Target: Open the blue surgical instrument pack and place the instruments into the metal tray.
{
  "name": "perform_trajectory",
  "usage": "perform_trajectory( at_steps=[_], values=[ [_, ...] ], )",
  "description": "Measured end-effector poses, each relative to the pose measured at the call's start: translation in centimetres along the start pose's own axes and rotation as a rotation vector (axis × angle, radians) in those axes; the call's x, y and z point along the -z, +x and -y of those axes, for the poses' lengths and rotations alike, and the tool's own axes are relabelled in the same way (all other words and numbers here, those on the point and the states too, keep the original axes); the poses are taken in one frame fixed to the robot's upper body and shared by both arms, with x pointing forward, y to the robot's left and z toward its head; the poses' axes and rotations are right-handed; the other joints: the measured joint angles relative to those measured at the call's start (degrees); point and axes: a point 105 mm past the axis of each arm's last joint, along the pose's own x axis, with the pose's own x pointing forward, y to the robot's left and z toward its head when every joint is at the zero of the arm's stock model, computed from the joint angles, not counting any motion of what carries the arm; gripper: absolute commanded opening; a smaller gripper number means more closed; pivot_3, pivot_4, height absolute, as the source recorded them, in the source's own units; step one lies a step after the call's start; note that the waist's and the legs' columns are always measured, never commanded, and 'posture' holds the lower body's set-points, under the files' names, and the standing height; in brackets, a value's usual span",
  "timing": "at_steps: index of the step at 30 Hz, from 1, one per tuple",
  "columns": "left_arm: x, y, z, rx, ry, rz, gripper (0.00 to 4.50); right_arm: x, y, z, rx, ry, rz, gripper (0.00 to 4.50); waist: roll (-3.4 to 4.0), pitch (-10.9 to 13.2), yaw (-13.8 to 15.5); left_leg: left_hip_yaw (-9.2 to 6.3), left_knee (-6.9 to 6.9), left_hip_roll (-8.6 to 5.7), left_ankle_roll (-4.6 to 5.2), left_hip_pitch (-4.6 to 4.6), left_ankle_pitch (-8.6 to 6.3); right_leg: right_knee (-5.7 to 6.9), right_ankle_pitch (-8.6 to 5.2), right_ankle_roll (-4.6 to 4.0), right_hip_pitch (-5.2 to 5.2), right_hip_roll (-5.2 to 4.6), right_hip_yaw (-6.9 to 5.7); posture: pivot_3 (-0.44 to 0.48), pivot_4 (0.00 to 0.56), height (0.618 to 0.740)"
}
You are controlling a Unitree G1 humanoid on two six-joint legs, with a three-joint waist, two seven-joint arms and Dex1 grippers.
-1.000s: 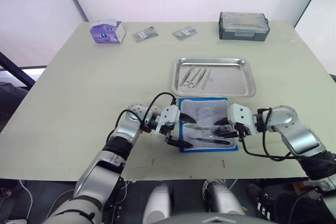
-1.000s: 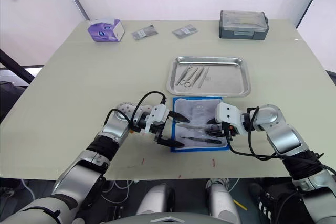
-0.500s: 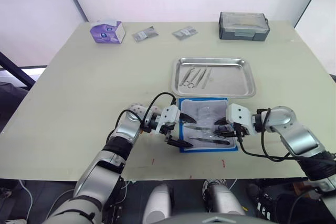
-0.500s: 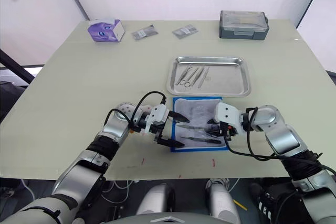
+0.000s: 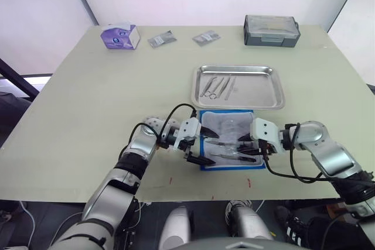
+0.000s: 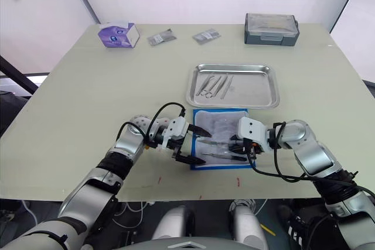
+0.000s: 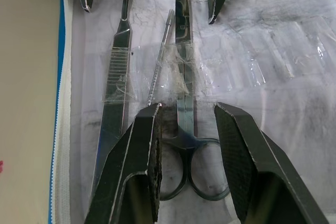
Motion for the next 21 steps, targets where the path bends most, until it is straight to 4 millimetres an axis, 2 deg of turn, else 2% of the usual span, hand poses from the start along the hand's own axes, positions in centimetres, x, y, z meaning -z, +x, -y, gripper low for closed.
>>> perform_trajectory(
  at_steps=[21],
  values=[
    [0.46, 0.01, 0.12, -0.01, -0.022, -0.006, 4.5, 0.72, 0.68, -0.08, -0.004, 0.085, 0.037, 1.62, -0.32, -0.9, -0.3, 0.0, -0.05, 0.01, 0.05, 0.09, -0.03, -0.08, -0.01, -0.02, 0.08, 0.01, 0.0, 0.0, 0.15, 0.731]
  ],
)
